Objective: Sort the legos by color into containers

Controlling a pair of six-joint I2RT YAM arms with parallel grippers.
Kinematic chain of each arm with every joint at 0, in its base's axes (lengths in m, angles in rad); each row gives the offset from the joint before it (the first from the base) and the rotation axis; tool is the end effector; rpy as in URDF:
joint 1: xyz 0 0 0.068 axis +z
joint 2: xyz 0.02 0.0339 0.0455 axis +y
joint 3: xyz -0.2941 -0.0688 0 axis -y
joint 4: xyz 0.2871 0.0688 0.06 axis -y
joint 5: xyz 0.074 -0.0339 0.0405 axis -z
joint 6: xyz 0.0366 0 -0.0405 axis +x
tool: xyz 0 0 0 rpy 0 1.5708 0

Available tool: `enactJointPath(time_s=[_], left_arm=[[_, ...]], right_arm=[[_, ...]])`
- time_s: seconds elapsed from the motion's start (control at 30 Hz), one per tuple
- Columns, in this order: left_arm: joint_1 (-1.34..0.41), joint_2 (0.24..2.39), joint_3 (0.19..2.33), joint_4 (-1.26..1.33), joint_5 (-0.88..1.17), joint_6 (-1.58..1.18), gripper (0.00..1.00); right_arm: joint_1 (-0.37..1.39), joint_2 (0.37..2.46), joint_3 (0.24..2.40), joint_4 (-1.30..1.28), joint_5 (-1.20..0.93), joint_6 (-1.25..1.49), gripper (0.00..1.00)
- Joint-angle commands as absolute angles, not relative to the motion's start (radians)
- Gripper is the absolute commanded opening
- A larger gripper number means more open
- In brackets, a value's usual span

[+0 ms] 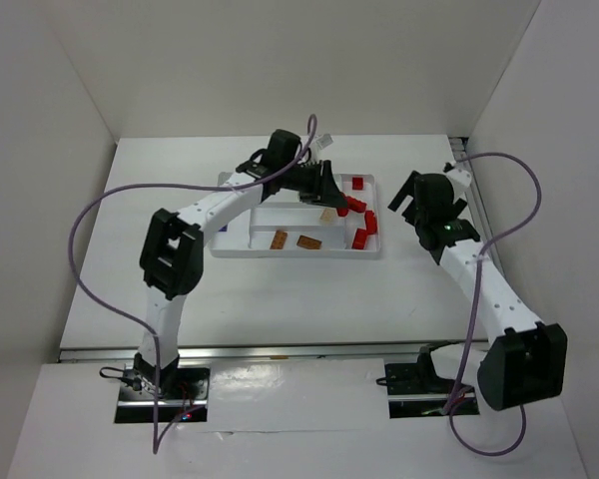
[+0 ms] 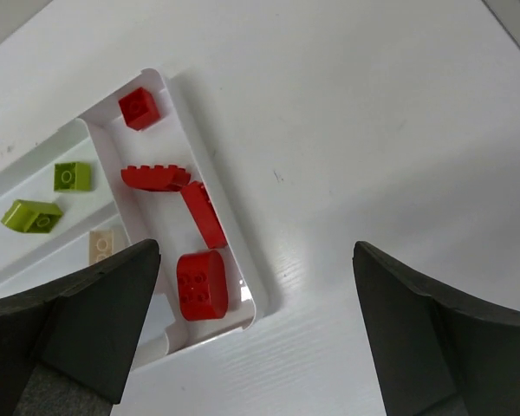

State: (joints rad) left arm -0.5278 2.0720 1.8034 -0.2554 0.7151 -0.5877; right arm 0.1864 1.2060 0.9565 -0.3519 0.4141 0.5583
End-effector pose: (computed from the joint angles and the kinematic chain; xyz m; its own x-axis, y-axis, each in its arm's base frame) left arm 0.4562 -0.2937 0.3022 -0.8425 0.0066 -0.5387 0.4850 0.4446 -0.7531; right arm 0.2943 0.0405 0.3147 -0.3887 0.4202 -0.8199 0.4272 0.8707 0.2437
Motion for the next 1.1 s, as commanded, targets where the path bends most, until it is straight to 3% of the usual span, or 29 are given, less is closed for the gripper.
enactJointPath(time_s=[0.0,0.33,0.37,0.4,0.43,0.47,0.5,0.63,0.9,1.07], left_arm=[[-0.549,2.195,1.917,-0.170,0.770,-0.664,0.00],[-0.591,2.517,2.299,-0.239,0.623,-0.678,0.00],[-0.591,2.529,2.328,-0.250,0.614,-0.687,0.09],[-0.591,2.542,2.329,-0.250,0.614,-0.687,0.35],[-0.591,2.542,2.341,-0.250,0.603,-0.687,0.45],[-0.591,2.552,2.341,-0.250,0.589,-0.687,0.69],[-0.591,2.553,2.332,-0.250,0.589,-0.687,0.69],[-0.591,2.517,2.310,-0.259,0.571,-0.667,1.00],[-0.591,2.386,2.248,-0.313,0.549,-0.598,1.00],[-0.591,2.124,2.125,-0.399,0.428,-0.512,1.00]], right_arm=[[0.184,1.114,0.899,-0.434,0.460,0.693,0.99],[0.175,0.957,0.877,-0.525,0.517,0.683,0.99],[0.175,0.948,0.887,-0.525,0.508,0.683,0.99],[0.175,0.948,0.887,-0.525,0.508,0.683,0.99],[0.175,0.948,0.887,-0.525,0.508,0.683,0.99],[0.175,0.948,0.887,-0.534,0.508,0.674,0.99],[0.175,0.948,0.887,-0.534,0.508,0.673,0.99],[0.175,0.939,0.897,-0.543,0.517,0.673,0.99],[0.175,0.930,0.928,-0.563,0.529,0.673,0.99],[0.166,0.968,0.971,-0.563,0.538,0.652,0.99]])
